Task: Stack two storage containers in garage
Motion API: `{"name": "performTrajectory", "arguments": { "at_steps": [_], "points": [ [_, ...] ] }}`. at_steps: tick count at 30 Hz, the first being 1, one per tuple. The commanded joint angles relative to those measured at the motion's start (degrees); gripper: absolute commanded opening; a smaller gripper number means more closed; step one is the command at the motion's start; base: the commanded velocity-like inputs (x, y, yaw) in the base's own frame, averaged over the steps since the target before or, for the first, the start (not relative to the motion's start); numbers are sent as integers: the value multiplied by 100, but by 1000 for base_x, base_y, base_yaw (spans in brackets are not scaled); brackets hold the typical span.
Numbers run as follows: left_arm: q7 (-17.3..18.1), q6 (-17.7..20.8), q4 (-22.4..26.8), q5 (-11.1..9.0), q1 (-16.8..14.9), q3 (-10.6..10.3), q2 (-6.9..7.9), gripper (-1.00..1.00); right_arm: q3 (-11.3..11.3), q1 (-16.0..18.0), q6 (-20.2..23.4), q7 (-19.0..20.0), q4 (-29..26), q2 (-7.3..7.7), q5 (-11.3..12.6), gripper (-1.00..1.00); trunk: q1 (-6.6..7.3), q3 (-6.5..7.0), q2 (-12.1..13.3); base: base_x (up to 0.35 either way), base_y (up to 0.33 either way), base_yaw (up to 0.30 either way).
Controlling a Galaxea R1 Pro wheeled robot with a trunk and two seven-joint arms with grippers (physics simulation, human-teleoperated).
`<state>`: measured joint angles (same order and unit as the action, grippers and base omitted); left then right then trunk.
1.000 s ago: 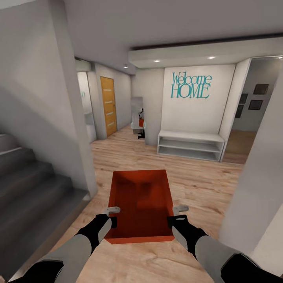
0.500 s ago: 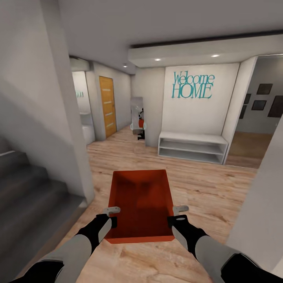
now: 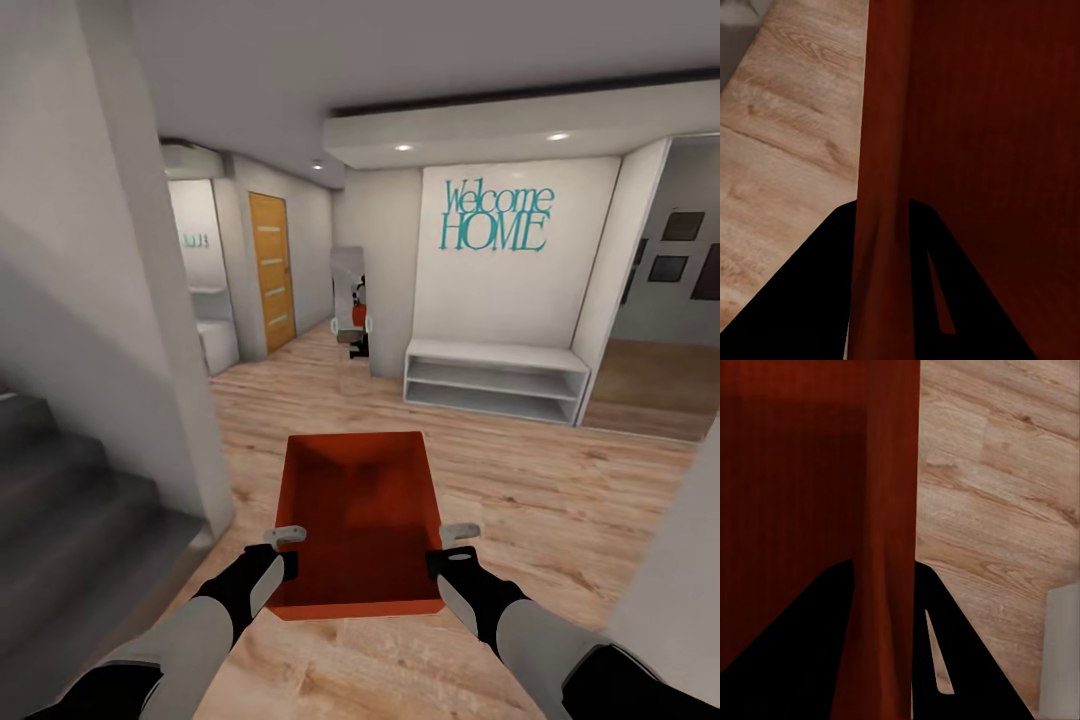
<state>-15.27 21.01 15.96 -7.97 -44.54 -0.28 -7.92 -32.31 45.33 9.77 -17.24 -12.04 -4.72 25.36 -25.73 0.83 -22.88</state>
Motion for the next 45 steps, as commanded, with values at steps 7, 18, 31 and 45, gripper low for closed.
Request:
{"name": "performTrajectory", "arguments": {
  "at_steps": [7, 18, 31, 45],
  "points": [
    [-117, 9, 30, 200, -2, -15, 63, -100, -85, -2, 42, -51, 9, 6, 100, -100, -5, -2, -4, 322, 0, 0],
    [-117, 9, 30, 199, -2, -12, 63, -100, -86, 0, 42, -51, 9, 6, 100, -100, -5, -2, -4, 322, 0, 0],
    [-117, 9, 30, 199, -2, -16, 63, -100, -84, 1, 42, -51, 9, 6, 100, -100, -5, -2, -4, 322, 0, 0],
    [-117, 9, 30, 199, -2, -16, 63, -100, -87, -2, 42, -51, 9, 6, 100, -100, -5, -2, -4, 322, 0, 0]
  ]
}}
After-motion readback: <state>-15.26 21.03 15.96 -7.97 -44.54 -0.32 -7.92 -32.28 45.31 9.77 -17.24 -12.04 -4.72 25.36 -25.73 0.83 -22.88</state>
